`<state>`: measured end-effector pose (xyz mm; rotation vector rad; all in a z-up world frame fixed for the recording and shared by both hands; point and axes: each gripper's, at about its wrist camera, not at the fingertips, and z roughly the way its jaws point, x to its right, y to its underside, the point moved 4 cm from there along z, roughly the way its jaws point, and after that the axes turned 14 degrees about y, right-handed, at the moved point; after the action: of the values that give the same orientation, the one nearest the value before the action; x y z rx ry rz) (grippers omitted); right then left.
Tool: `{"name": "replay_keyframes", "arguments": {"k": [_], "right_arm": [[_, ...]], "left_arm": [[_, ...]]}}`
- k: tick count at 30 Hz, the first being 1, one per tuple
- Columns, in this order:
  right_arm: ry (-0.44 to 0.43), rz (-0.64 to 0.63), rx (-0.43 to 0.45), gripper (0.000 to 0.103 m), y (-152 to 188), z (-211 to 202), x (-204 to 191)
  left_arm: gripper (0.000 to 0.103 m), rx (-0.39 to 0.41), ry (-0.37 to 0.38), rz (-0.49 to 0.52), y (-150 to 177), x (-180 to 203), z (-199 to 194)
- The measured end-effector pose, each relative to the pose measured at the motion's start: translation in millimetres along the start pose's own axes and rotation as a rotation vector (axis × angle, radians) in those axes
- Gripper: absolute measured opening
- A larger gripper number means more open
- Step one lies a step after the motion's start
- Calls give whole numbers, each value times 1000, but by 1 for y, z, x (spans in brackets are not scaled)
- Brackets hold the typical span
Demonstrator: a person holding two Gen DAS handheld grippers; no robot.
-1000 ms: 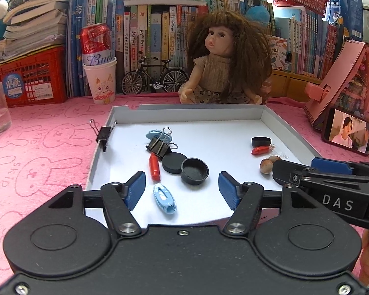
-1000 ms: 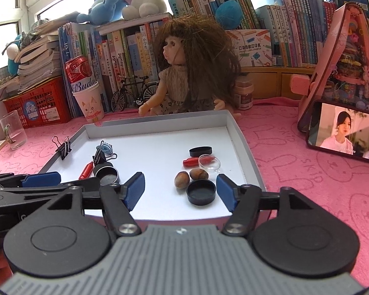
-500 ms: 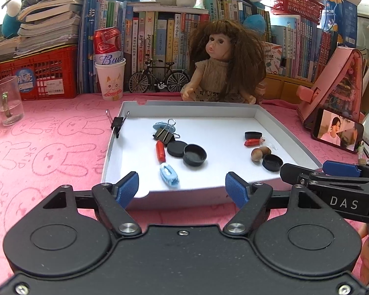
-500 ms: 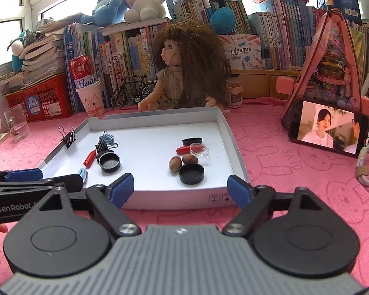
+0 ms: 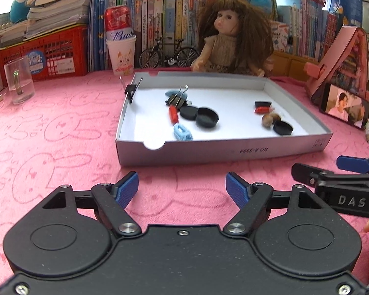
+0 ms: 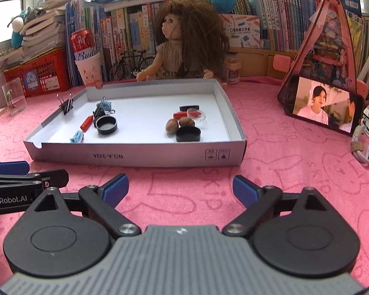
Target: Organize rigid objects
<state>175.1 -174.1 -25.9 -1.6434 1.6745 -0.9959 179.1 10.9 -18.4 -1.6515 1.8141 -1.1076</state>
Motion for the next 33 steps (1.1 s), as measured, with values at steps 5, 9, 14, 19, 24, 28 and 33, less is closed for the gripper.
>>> {"name": "replay_keyframes", "arguments": {"k": [5,9,14,19,24,28,33], "right_arm": [[16,-14,-24,102,1,4,-2],[29,-41,-50,102,3,9,-6],[36,-59,-73,103,5,13,-9],[39,-66,-76,103,5,13,-10],[38,-66,-76,103,5,13,-9],[38,-66,-76,103,4,13,-9],[38,-66,-76,103,4,13,-9]], "left_arm": [[80,-4,-35,30,4,-1,3],[84,-8,-38,22,4,-3,5],[90,-14,-38,17,4,-4,6],[97,-15,-56,9,6,-5,6],[102,-16,-63,3,8,-7,6],[103,-16,-64,4,8,-6,5],[103,-16,-64,4,8,-7,5]]}}
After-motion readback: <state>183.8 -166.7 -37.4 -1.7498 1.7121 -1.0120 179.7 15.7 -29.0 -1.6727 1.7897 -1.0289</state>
